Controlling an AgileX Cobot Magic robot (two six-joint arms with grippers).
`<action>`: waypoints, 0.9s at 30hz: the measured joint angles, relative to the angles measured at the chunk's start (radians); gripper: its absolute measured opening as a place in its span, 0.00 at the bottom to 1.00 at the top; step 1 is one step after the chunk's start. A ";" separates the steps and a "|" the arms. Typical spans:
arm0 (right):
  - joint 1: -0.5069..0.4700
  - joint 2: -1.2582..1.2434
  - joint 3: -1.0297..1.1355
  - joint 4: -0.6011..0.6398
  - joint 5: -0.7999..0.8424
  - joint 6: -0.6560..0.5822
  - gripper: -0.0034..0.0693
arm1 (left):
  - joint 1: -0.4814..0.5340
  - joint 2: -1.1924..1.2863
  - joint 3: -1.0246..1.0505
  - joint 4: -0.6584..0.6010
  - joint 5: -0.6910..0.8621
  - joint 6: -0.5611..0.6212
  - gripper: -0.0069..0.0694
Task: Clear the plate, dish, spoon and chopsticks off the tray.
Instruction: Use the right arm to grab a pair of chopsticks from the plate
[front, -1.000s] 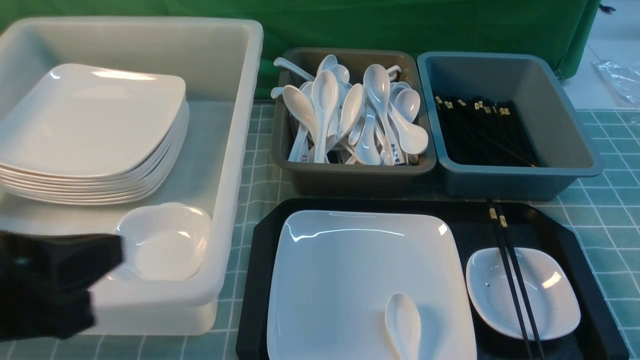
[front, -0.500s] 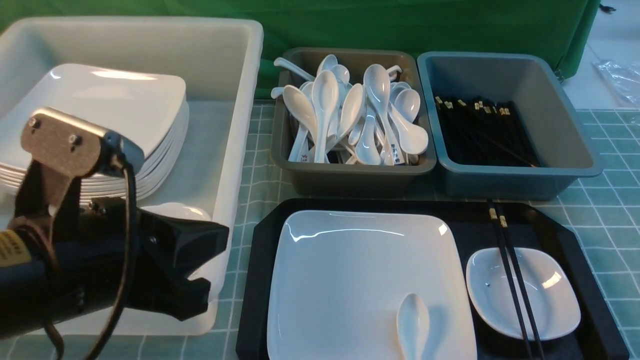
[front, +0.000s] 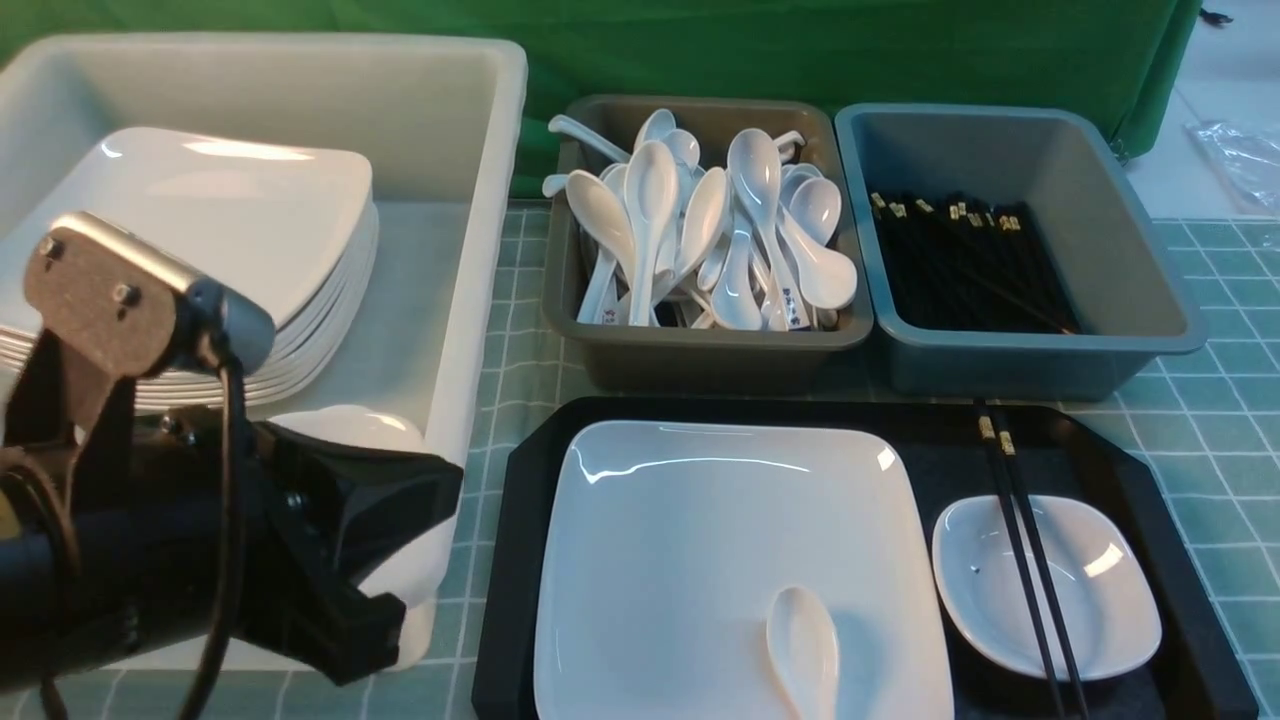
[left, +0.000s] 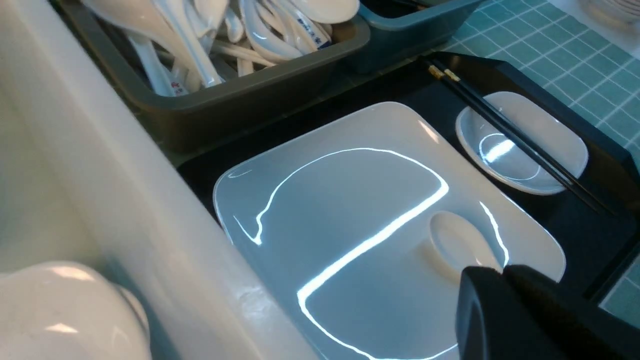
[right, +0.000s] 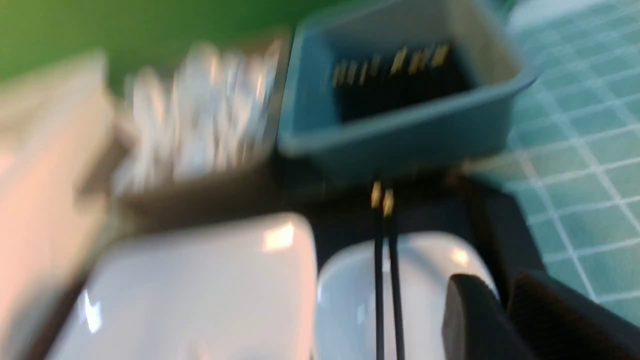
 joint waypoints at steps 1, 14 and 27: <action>0.018 0.035 -0.028 -0.002 0.026 -0.014 0.26 | 0.000 0.000 0.000 -0.006 0.002 0.009 0.11; 0.133 0.901 -0.538 -0.058 0.365 -0.148 0.38 | 0.000 -0.116 0.000 -0.110 0.107 0.258 0.11; 0.075 1.264 -0.616 -0.017 0.310 -0.156 0.57 | 0.000 -0.178 0.001 -0.115 0.106 0.271 0.11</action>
